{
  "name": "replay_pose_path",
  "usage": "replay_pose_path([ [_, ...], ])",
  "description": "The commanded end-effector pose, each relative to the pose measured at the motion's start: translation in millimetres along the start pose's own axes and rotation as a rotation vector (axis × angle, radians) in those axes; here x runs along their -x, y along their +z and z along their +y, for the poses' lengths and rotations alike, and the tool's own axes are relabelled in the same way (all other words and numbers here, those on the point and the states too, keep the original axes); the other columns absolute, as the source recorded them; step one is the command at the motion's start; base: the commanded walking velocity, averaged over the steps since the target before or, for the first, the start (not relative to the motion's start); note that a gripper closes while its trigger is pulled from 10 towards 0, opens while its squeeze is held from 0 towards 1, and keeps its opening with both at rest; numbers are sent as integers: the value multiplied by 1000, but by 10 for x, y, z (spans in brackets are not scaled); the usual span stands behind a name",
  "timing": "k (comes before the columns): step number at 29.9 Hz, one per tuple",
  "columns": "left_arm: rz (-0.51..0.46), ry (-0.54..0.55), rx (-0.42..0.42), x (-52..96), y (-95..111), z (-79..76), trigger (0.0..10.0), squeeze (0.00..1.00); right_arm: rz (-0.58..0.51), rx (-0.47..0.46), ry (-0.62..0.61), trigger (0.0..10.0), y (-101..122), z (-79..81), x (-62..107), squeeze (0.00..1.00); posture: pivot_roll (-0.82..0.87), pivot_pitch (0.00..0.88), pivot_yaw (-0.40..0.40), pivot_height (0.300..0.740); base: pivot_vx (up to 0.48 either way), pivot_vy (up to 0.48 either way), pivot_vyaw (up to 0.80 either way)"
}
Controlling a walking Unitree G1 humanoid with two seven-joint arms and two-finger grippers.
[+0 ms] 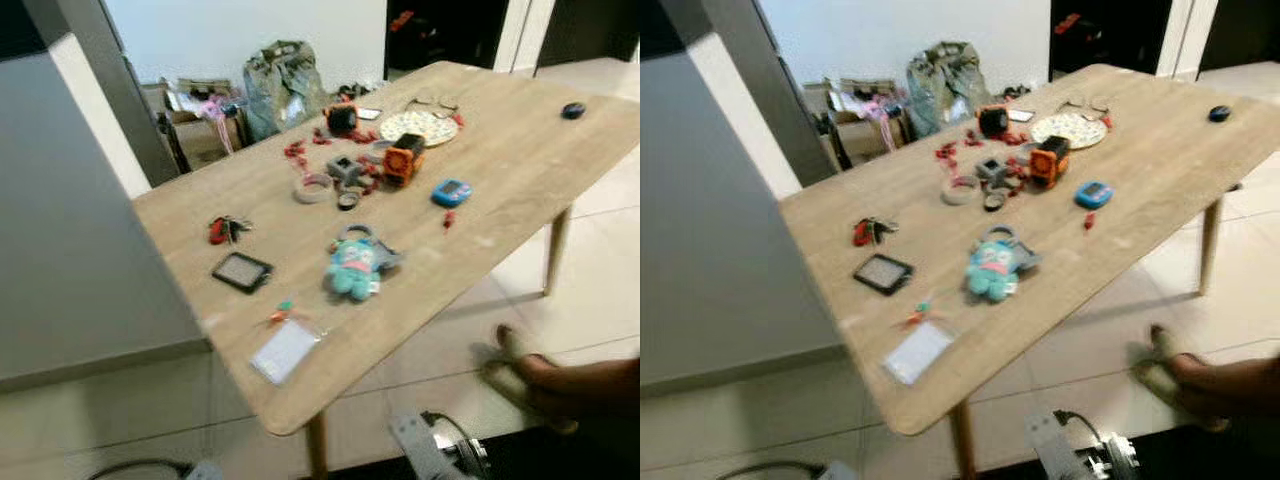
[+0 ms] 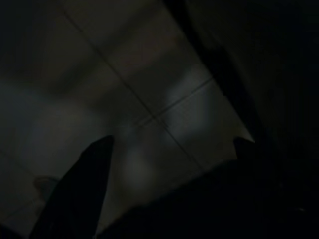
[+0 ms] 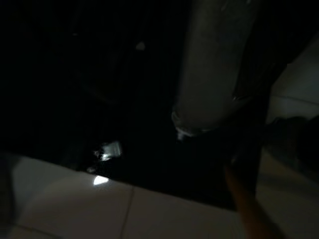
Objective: Hang keys on a hook
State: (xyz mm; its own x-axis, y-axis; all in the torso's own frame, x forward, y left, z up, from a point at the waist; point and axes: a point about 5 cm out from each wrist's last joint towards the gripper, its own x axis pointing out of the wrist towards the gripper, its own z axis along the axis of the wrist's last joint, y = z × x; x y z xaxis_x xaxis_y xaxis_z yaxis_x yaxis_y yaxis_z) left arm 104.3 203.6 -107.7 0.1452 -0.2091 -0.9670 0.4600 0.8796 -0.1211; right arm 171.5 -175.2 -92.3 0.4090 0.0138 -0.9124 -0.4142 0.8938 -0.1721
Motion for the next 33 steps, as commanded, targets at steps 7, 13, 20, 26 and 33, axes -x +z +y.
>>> replay_pose_path([
  [7, -2, 14, -3, 1, -1, 8, 10000, 0, 77, -13, 27, 10000, -213, 81, 9, 0, -94, 56, 126, 740, 0, -123, 0],
  [13, -6, 29, -3, 1, 5, 17, 10000, 0, 68, -24, 41, 10000, -206, 87, 9, 0, -99, 59, 126, 740, 0, 0, 0],
  [20, -10, 37, 1, 2, 7, 21, 10000, 0, 66, -20, 62, 10000, -203, 98, 9, 0, -99, 59, 126, 740, 0, 0, 567],
  [26, -12, 38, -2, 1, 11, 19, 10000, 0, 65, -26, 67, 10000, -204, 98, 9, 0, -108, 60, 128, 740, 0, 0, 794],
  [33, -12, 39, -13, 2, 16, 24, 10000, 0, 62, -31, 77, 10000, -199, 107, 9, 0, -109, 59, 128, 740, 0, 0, 794],
])
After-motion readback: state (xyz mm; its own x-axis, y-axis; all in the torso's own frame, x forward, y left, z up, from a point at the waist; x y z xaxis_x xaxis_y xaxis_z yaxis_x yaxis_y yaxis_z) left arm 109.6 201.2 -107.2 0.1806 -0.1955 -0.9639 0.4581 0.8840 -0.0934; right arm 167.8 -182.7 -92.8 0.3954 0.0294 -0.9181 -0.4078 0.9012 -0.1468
